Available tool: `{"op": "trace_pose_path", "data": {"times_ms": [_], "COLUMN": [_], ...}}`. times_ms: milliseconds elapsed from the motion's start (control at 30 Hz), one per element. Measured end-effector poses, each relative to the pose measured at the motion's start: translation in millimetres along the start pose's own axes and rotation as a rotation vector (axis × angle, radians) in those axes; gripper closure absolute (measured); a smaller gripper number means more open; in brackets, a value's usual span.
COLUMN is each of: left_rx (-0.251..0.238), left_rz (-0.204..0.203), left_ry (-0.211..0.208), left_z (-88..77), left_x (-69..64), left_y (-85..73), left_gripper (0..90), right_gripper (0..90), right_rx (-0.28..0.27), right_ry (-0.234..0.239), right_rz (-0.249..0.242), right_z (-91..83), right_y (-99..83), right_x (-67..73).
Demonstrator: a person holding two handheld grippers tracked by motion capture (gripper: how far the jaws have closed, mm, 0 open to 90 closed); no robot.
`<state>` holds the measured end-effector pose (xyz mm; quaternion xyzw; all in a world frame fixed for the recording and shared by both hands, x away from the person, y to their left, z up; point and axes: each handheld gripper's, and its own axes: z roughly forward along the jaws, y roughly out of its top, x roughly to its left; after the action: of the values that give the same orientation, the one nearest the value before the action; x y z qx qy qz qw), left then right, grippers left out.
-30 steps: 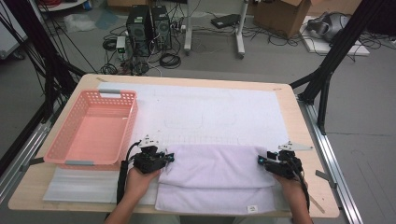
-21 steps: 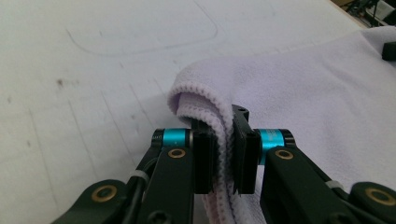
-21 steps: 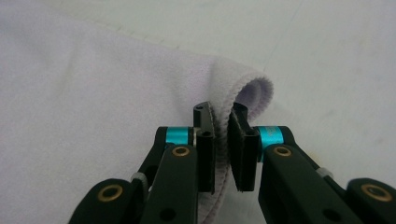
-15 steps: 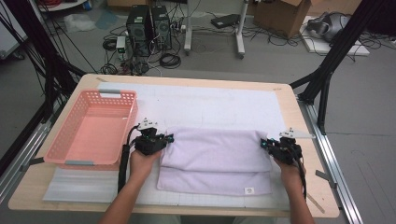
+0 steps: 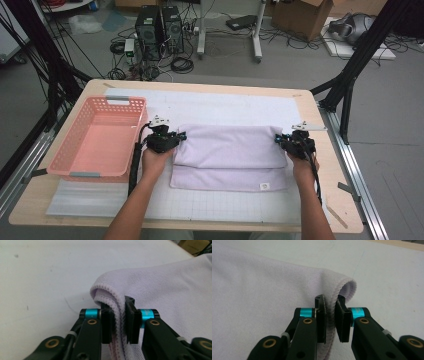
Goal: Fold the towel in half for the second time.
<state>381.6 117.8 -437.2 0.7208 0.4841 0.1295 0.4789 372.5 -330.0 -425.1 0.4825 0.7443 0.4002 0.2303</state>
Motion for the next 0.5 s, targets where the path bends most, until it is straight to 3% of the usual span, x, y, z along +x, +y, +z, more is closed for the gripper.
{"op": "trace_pose_path", "data": {"times_ms": [67,133,200,300,400,500], "left_rx": [-0.007,-0.028,-0.029,0.021,-0.027,-0.027], "left_rz": [-0.023,-0.024,-0.017,0.011,0.012,0.033], "left_ry": [-0.011,-0.017,-0.005,-0.019,-0.039,-0.045], "left_z": [-4.6,-11.9,-17.2,-20.6,-28.1,-35.1], "left_x": [-0.7,-1.8,-3.2,-5.2,-11.7,-16.9], "left_y": [-1.9,-4.6,-8.3,-10.9,-12.7,-17.7], "left_gripper": [60.3,54.8,53.2,52.2,51.7,51.7], "right_gripper": [69.7,63.1,62.2,61.3,59.9,59.4], "right_rx": [0.012,0.009,0.008,-0.003,-0.015,-0.024], "right_ry": [-0.009,-0.022,-0.03,-0.031,-0.016,0.006], "right_rz": [0.005,-0.005,-0.015,-0.016,0.0,0.004], "right_z": [0.3,-2.9,-8.5,-18.0,-27.9,-38.9], "right_y": [-1.1,-3.3,-6.4,-11.7,-17.6,-25.3], "right_x": [2.7,5.2,5.9,4.3,4.1,6.7]}}
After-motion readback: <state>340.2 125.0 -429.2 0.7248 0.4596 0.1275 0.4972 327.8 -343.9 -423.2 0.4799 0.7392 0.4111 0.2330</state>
